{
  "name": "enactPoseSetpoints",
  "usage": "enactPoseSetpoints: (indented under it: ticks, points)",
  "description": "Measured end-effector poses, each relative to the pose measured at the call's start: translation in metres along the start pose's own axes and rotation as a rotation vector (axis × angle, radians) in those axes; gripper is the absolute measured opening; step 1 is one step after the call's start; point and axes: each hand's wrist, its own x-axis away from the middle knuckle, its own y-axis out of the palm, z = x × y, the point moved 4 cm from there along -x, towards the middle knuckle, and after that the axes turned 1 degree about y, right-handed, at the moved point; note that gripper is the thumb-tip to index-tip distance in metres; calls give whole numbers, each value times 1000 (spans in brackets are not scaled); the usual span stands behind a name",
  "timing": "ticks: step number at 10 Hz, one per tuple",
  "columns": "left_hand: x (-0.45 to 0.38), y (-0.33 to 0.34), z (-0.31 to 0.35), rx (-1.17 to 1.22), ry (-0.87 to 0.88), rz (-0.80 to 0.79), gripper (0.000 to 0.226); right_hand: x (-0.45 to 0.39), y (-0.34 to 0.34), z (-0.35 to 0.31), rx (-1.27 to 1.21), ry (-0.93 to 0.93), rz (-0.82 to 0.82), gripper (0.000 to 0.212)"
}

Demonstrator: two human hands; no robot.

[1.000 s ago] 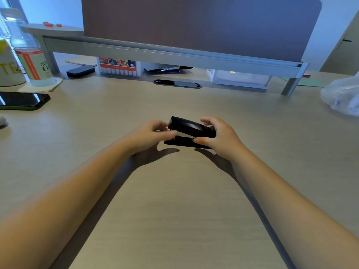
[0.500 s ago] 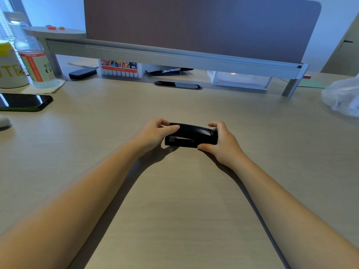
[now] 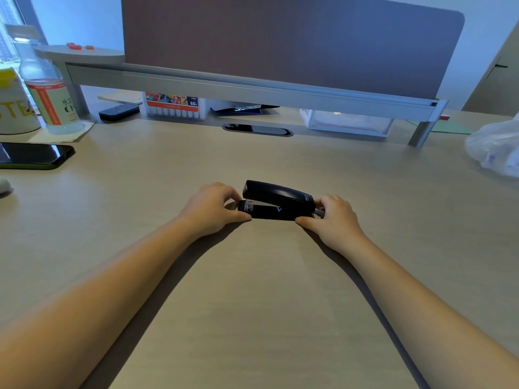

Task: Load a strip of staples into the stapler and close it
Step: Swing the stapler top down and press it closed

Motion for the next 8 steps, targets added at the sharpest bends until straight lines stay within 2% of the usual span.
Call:
enactPoseSetpoints:
  ticks: [4, 6, 8]
  points:
    - [-102, 2, -27, -67, -113, 99, 38, -114, 30, -5, 36, 42, 72, 30]
    - [-151, 2, -39, -77, -158, 138, 39, -170, 41, -11, 36, 56, 83, 36]
    - [-165, 5, -42, -92, -179, 144, 41, -186, 48, -8, 26, 67, 100, 36]
